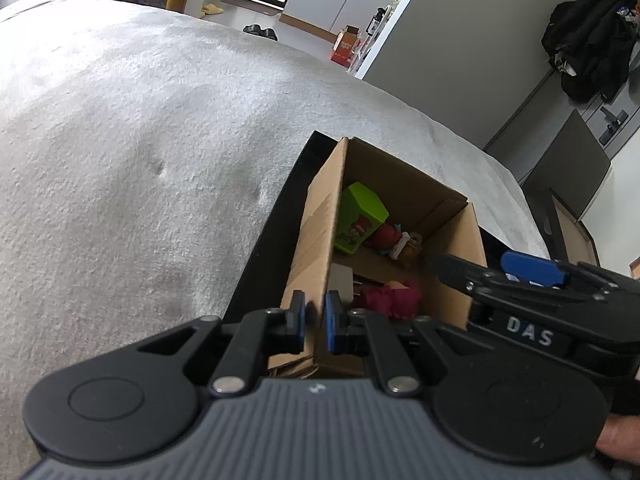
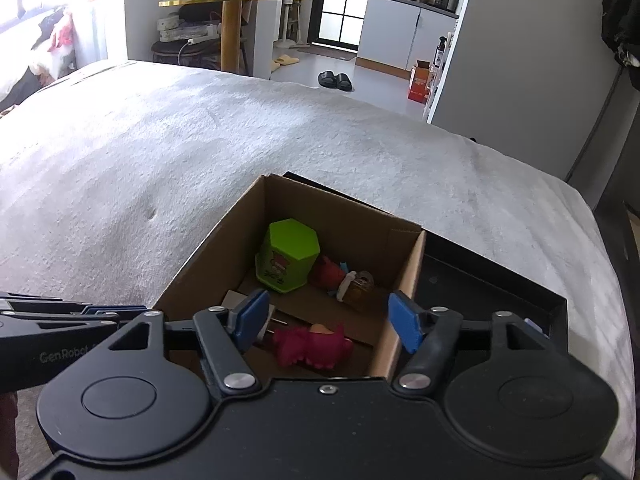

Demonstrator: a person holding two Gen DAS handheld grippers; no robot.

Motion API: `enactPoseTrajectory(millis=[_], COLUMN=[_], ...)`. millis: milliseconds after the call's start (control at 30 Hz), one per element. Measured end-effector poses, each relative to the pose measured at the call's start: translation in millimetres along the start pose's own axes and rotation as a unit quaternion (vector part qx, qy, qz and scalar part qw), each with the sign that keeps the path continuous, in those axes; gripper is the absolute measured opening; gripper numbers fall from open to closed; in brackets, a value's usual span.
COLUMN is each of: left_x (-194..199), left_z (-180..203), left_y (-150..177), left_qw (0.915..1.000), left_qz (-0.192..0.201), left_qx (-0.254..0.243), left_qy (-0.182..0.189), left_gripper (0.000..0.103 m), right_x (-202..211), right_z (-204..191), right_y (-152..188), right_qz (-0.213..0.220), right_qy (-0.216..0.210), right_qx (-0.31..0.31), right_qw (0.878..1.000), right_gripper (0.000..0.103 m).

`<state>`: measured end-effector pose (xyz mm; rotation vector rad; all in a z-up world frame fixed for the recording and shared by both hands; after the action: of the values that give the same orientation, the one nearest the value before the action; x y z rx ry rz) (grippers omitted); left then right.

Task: Organize rigid objects
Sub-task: 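Open the right gripper to release the pink doll, lift away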

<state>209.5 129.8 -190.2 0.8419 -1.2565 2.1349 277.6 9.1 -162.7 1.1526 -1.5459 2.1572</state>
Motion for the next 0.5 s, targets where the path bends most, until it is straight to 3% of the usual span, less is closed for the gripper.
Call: enactPoseTrajectory(millis=[200, 500], left_x=[0, -2], left_z=[2, 9], left_y=[-1, 0], left_qw=[1.0, 0.9991], left_qz=[0.0, 0.001], left_qx=[-0.004, -0.025], left_qy=[-0.008, -0.034], left_gripper=[0.009, 0.009], right_x=[1, 9], right_z=[13, 35], right_y=[9, 23], right_qz=[-0.026, -0.03], right_qy=[-0.025, -0.031], right_qx=[-0.021, -0.032], right_qw=[0.999, 0.999], right_gripper=[0.068, 0.071])
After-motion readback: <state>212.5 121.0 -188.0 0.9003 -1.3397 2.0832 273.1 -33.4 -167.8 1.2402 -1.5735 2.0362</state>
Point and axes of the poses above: each gripper's, at about its wrist camera, not at the fingertips, and x roughly against the way its jaws point, z to its right, y to its underside, the point moved 6 cm from there along -x, roughly the way its jaws point, and after that the axes turned 1 degree about y, right-handed, at the moved point
